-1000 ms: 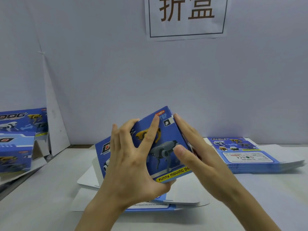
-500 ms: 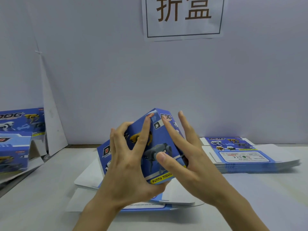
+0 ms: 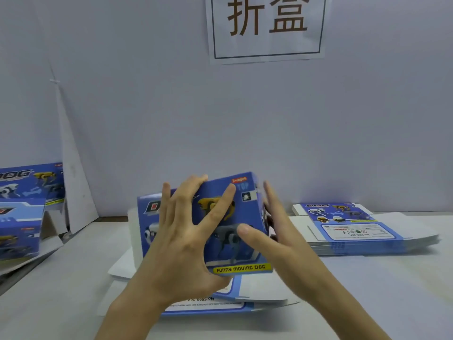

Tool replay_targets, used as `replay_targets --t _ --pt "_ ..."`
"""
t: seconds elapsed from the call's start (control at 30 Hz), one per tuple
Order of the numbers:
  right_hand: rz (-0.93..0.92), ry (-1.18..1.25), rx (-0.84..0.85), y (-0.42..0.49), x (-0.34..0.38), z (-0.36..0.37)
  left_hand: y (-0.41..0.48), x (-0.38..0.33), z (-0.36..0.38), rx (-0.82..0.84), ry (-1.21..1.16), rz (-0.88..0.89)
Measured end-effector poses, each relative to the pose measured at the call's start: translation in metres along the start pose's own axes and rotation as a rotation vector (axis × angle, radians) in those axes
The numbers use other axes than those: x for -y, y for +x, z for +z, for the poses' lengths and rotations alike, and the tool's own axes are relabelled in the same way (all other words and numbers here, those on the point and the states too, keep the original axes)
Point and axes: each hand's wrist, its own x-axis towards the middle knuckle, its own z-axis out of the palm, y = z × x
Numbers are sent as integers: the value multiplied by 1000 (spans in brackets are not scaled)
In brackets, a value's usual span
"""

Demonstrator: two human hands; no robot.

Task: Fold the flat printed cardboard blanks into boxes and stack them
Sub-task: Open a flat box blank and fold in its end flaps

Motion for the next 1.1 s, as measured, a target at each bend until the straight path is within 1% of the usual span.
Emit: replay_targets --t 0.03,0.07,0.1,0.17,0.2,0.23,0.33,0.4,0.43,0.47,0.53,0.57,0.6,0.63,0.7,0.77,0.8,0.87,0.93,0.97,1.1 --pt "19 26 -43 3 -3 -5 0 4 0 16 24 11" --pt "31 57 -103 6 -6 -9 0 7 2 9 24 -16" --pt "36 109 -167 9 -9 -13 -1 9 4 -17 -13 -87" --pt "43 270 -259 13 -13 -16 -2 9 7 -86 -239 -285" --pt "51 334 -282 14 -14 -15 -2 8 8 -128 -365 -347" --pt "62 373 -291 14 -16 -15 -3 8 10 -179 -451 -369" --pt "101 438 -288 15 -23 -11 -6 6 24 -369 -596 -446" --pt "121 477 -300 16 -30 -9 -2 0 25 -523 -755 -623" --pt "129 491 -305 16 -34 -8 0 -2 25 -566 -830 -706" --pt "141 501 -300 17 -37 -7 2 -1 26 -561 -927 -782" --pt "178 503 -204 17 -41 -6 3 3 27 -450 -1186 -910" --pt "215 469 -128 17 -44 -7 2 6 29 -413 -1300 -941" --pt "264 404 -66 16 -45 -10 1 9 31 -402 -1355 -926" --pt "312 328 -37 15 -45 -12 0 12 33 -404 -1344 -883" --pt "360 213 -107 18 -44 -21 -4 17 33 -368 -1199 -752" --pt "310 175 -235 20 -39 -32 -6 17 32 -238 -1071 -608" --pt "272 185 -280 21 -35 -38 -7 17 32 -173 -1062 -567" --pt "193 233 -240 20 -25 -49 -10 14 37 -57 -1047 -521" --pt "171 225 -93 16 -14 -52 -13 8 42 38 -1007 -486" --pt "173 219 -49 15 -12 -54 -15 5 45 83 -998 -484" --pt "186 219 -71 14 -11 -54 -17 6 49 195 -982 -525"
